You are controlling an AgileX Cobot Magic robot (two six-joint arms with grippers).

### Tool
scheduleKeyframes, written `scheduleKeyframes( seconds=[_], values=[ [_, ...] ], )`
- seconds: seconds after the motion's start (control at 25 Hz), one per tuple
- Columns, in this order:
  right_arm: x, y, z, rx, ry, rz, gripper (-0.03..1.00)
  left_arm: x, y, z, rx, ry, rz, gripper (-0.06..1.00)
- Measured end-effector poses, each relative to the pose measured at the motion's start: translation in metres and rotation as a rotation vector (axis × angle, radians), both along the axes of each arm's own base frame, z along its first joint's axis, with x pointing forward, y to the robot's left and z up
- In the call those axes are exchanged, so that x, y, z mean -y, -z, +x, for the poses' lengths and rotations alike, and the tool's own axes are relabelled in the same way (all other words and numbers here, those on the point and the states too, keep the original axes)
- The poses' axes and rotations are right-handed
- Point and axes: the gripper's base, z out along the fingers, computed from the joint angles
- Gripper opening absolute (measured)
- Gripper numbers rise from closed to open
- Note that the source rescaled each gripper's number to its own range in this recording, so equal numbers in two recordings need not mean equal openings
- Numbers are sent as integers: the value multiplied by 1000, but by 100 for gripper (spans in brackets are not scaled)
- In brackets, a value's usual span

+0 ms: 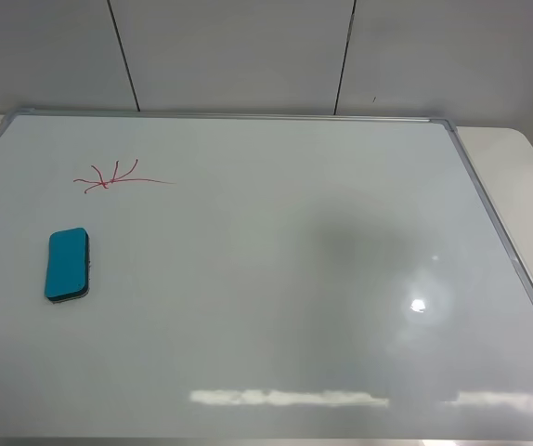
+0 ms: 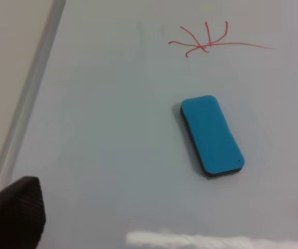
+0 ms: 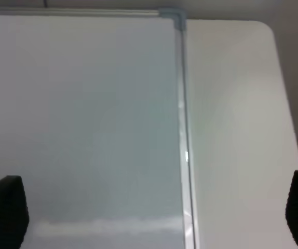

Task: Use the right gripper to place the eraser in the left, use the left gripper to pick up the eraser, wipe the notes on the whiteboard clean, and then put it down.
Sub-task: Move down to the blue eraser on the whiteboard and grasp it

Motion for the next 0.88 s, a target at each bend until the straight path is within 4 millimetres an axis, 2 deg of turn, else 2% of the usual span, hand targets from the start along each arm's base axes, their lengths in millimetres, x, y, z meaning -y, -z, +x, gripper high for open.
scheduleKeyframes(
  seconds=[0.2, 0.48, 0.72, 0.88],
  values=[
    [17, 8, -46, 54, 117, 3, 100, 0, 0, 0, 0, 0, 0, 100],
    [15, 19, -99, 184, 101, 45, 100, 0, 0, 0, 0, 0, 0, 100],
    [16, 23, -133, 258, 103, 49, 100, 0, 0, 0, 0, -1, 1, 100],
    [14, 36, -142, 280, 90, 69, 100, 0, 0, 0, 0, -1, 1, 100]
  ],
)
